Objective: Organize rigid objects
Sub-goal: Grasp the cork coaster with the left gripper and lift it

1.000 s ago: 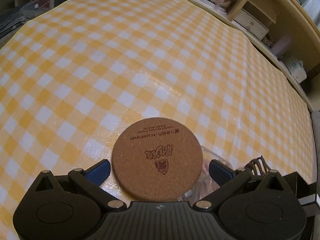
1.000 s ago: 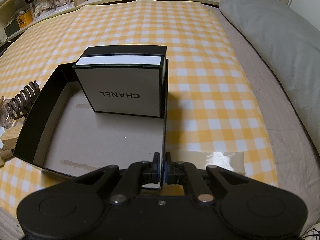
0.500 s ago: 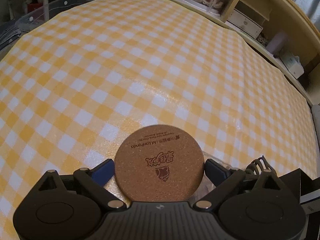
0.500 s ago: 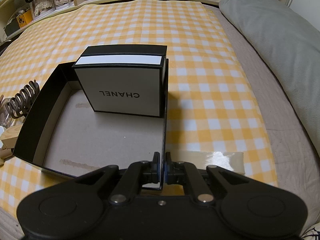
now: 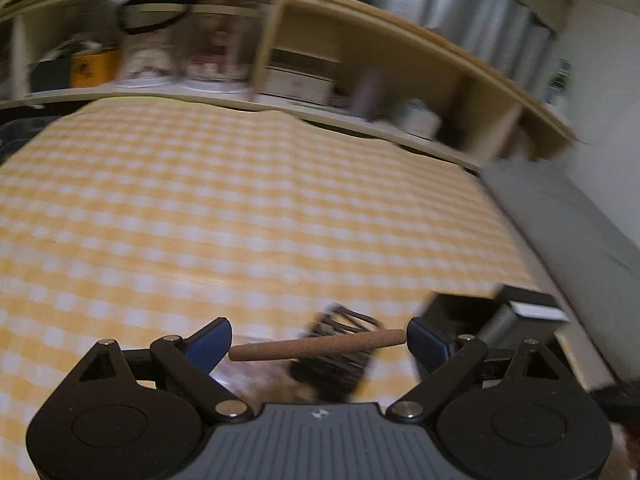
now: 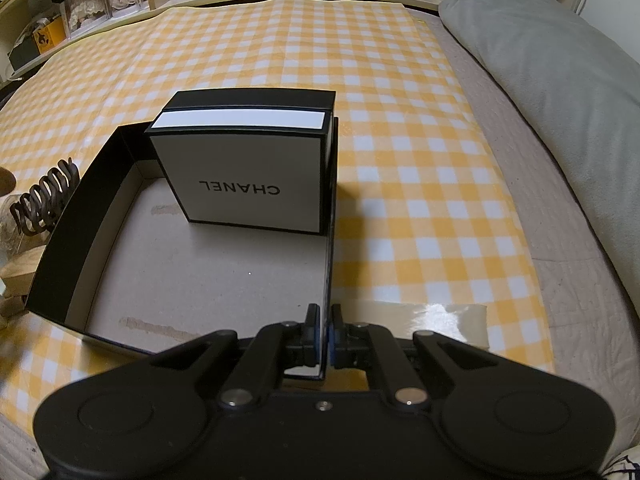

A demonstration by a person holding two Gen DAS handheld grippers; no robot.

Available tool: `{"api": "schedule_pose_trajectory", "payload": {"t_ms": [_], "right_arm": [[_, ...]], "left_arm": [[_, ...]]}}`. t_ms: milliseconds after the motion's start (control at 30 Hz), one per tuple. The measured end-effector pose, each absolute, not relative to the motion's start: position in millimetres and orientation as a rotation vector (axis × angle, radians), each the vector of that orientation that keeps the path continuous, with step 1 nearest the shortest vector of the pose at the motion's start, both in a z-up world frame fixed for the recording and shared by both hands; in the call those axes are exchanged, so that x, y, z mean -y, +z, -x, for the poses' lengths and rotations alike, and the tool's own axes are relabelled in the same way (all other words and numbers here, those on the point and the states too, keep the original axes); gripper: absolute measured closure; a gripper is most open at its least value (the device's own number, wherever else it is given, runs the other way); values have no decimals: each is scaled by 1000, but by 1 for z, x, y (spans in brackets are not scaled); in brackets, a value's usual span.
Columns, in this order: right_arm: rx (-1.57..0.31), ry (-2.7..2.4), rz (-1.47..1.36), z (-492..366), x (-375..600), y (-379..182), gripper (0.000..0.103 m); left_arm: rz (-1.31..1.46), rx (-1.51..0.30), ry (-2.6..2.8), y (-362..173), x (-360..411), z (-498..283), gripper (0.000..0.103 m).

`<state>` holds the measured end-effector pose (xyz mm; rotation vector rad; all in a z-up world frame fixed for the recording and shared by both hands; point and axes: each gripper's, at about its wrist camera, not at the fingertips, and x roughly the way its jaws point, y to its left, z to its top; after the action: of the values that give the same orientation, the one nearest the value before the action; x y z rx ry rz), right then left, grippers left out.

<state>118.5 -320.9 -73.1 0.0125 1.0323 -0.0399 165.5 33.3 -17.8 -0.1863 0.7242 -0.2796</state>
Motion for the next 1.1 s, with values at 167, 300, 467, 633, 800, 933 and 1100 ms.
{"api": "schedule_pose_trajectory", "payload": {"t_ms": [167,300,467,633,800,933,1100], "right_arm": [[-1033,-40,-13,-118,321,-73,99],[-1033,-41,-14,-118,321,-73,99],[-1033,-42,-14,-118,321,-73,99],[-1033,-42,-14,-118,321,-73,99],[-1033,-44,-10,-118,320,-73,98],[-1034,-43,-9,-118,320,-73,98],[-1034,-43,-9,-118,320,-73,98]], "left_arm": [[157,-715,-384,-15,-8,-143,10],[140,-701,-434,-14,5,-134,10],[104,-795,-455,-16,11,-132,10],[-12,-967,-538,-22,13,-117,10],[-105,-993,-489,-42,20,-117,10],[-124,-928,-474,-52,29,-129,10],[-231,-874,-433,-72,45,-136,10]]}}
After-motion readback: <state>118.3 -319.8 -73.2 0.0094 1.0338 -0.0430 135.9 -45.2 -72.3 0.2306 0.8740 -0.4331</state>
